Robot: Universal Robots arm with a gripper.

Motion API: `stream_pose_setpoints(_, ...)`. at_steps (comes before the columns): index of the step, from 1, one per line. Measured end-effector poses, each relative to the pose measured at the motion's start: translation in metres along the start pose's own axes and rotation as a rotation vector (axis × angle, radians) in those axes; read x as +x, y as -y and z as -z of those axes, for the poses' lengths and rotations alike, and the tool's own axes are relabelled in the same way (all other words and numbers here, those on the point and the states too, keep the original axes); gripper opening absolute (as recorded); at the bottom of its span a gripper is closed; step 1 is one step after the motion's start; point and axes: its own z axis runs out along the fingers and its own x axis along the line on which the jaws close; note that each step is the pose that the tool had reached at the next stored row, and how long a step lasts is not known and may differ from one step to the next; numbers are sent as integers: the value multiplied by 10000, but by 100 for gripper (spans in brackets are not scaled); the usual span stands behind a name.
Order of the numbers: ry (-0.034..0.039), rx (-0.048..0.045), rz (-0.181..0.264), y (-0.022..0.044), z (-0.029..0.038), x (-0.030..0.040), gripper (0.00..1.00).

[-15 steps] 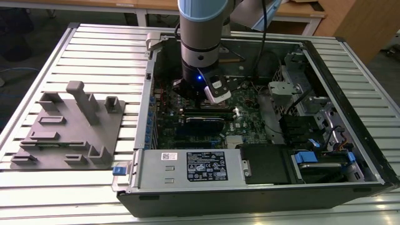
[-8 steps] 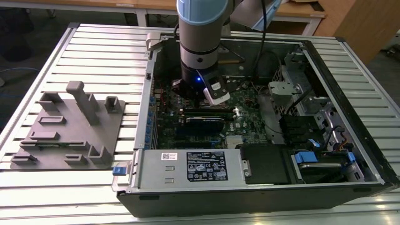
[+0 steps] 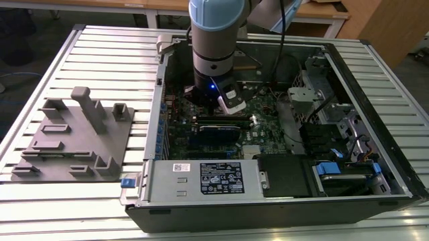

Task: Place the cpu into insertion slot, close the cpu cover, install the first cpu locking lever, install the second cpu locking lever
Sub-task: 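Install the second cpu locking lever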

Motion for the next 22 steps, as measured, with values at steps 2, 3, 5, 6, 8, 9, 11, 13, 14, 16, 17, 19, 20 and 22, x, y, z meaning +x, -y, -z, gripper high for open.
stream_pose_setpoints(2,-3,-56,-1,8,1,-1,10)
stream_pose_setpoints(3,-2,-68,-2,13,2,-1,10)
stream_pose_setpoints(5,-2,-74,-3,31,4,-2,10)
stream_pose_setpoints(6,-3,-77,-3,44,6,-2,10)
stream_pose_setpoints(8,-3,-84,-3,67,9,-3,10)
stream_pose_setpoints(9,-4,-88,-3,76,11,-3,10)
stream_pose_setpoints(11,-4,-128,-5,87,12,-3,10)
stream_pose_setpoints(13,-11,-302,-13,89,13,-3,10)
stream_pose_setpoints(14,-13,-401,-17,90,13,-3,10)
stream_pose_setpoints(16,-19,-583,-25,96,12,-3,10)
stream_pose_setpoints(17,-20,-621,-26,100,11,-4,10)
stream_pose_setpoints(19,-21,-650,-28,108,9,-3,10)
stream_pose_setpoints(20,-21,-660,-29,111,7,-3,10)
stream_pose_setpoints(22,-21,-667,-30,114,0,-3,10)
